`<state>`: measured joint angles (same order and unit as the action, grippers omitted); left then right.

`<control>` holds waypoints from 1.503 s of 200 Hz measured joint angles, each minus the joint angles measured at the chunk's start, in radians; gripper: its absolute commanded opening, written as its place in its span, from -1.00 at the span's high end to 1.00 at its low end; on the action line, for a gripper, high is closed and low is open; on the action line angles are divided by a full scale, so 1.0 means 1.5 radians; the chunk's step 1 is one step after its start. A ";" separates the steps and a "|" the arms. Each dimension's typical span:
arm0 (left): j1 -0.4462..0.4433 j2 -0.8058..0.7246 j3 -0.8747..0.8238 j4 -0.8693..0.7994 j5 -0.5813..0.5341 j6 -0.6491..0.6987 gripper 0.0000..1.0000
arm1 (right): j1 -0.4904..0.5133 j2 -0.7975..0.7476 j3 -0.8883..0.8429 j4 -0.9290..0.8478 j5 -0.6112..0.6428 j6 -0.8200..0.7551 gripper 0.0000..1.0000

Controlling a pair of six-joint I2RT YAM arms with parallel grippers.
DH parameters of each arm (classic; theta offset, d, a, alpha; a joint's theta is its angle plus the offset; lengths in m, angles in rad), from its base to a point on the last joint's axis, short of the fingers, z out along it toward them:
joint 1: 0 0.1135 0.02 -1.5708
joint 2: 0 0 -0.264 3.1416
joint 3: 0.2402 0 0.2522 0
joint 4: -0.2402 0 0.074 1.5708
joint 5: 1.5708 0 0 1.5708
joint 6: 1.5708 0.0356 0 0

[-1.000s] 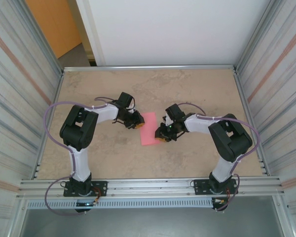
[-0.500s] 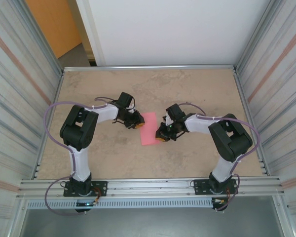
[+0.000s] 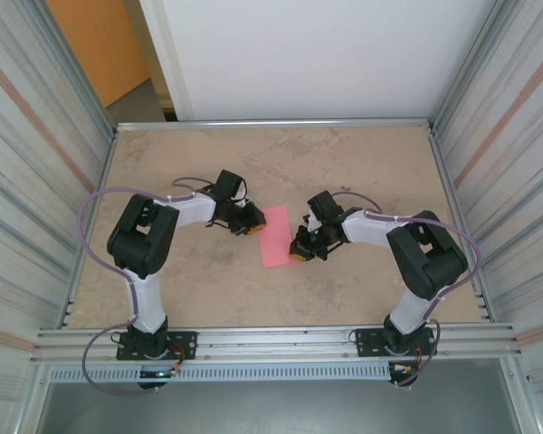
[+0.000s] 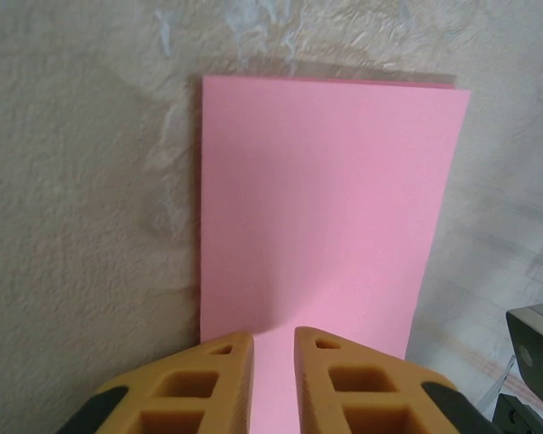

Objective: Fold a paper plane with a square sheet of paper (pick it up from the middle)
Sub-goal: Fold the triangle a second time at the center of the table.

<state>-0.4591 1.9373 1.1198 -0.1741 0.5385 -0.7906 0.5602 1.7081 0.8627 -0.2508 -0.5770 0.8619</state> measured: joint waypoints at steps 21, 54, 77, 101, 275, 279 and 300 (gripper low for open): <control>0.000 0.003 0.004 0.001 0.003 0.006 0.67 | 0.000 0.000 0.000 -0.013 0.000 0.000 1.00; 0.000 0.026 0.021 -0.006 0.010 0.016 0.69 | -0.003 0.000 0.001 -0.023 0.000 0.000 1.00; 0.000 0.032 0.034 -0.023 0.009 0.023 0.69 | -0.003 0.000 0.007 -0.025 -0.003 -0.001 1.00; -0.001 0.036 0.042 -0.034 0.008 0.028 0.70 | -0.002 0.001 0.028 -0.024 -0.016 -0.001 1.00; -0.001 0.042 0.051 -0.043 0.010 0.036 0.70 | 0.028 0.119 0.134 0.062 -0.015 0.017 1.00; -0.001 0.042 0.051 -0.043 0.010 0.036 0.70 | 0.028 0.120 0.135 0.063 -0.014 0.017 1.00; -0.001 0.042 0.051 -0.043 0.010 0.036 0.70 | 0.028 0.123 0.136 0.062 -0.014 0.017 1.00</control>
<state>-0.4599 2.0003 1.1965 -0.2382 0.5533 -0.7372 0.6029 1.8923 1.0668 -0.1574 -0.5983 0.8867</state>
